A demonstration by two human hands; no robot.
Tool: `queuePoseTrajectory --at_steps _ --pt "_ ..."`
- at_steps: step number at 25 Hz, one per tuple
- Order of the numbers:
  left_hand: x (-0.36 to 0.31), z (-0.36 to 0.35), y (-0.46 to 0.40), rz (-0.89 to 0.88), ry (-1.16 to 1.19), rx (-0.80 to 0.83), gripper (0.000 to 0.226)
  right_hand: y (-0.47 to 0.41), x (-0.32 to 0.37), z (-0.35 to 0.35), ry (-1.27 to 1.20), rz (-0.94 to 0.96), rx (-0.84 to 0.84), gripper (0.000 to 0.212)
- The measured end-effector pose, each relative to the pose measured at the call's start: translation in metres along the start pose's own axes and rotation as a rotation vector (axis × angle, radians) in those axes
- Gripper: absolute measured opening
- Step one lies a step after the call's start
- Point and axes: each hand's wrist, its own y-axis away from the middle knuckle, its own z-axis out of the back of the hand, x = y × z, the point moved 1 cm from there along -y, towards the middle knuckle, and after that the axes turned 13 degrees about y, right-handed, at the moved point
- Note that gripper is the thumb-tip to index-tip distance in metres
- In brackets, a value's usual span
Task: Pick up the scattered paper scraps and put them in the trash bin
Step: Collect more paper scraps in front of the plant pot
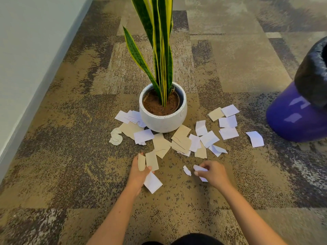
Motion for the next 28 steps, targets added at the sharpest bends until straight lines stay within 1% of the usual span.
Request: queuePoseTrajectory --at_steps 3,7,9,12,13,15,16,17,18,19,20,23,25,26,28 --pt "0.001 -0.001 0.0 -0.009 -0.026 -0.028 0.07 -0.005 0.032 -0.012 0.026 0.172 0.036 0.013" --pt "0.002 -0.002 0.0 0.004 -0.012 -0.044 0.073 -0.013 0.041 -0.042 0.218 0.17 0.043 0.019" --pt "0.002 -0.003 0.001 0.013 -0.018 -0.041 0.074 -0.017 0.039 -0.048 0.247 0.157 0.063 0.026" --pt "0.001 -0.002 0.0 0.022 -0.032 -0.034 0.074 -0.028 0.041 -0.037 0.094 0.099 0.049 0.035" --pt "0.001 -0.002 -0.001 0.026 -0.039 -0.032 0.074 -0.034 0.045 -0.029 0.027 0.091 0.018 0.033" --pt "0.0 -0.002 0.0 0.04 -0.051 -0.025 0.073 -0.053 0.053 -0.007 -0.06 0.082 -0.04 0.013" --pt "0.0 -0.001 0.0 0.047 -0.057 -0.02 0.073 -0.064 0.057 0.004 -0.097 0.074 -0.063 0.018" --pt "0.0 -0.001 -0.001 0.054 -0.066 -0.014 0.073 -0.074 0.061 0.014 -0.122 0.081 -0.089 0.027" --pt "0.0 0.0 -0.001 0.061 -0.075 -0.007 0.073 -0.083 0.065 0.02 -0.108 0.092 -0.112 0.027" --pt "0.0 0.001 -0.001 0.072 -0.081 0.0 0.073 -0.091 0.068 0.023 -0.052 0.112 -0.14 0.021" --pt "0.0 0.002 -0.002 0.083 -0.085 0.006 0.073 -0.096 0.072 0.024 0.037 0.123 -0.13 0.02" --pt "0.001 0.004 -0.005 0.095 -0.104 0.014 0.073 -0.107 0.077 0.016 0.313 0.222 0.051 0.022" --pt "0.0 0.003 -0.007 0.097 -0.119 0.016 0.074 -0.108 0.079 0.012 0.38 0.266 0.166 0.023" --pt "0.0 0.003 -0.008 0.097 -0.125 0.019 0.074 -0.108 0.08 0.01 0.394 0.277 0.189 0.023" --pt "-0.001 0.003 -0.009 0.097 -0.127 0.022 0.073 -0.103 0.077 0.002 0.415 0.276 0.138 0.019"
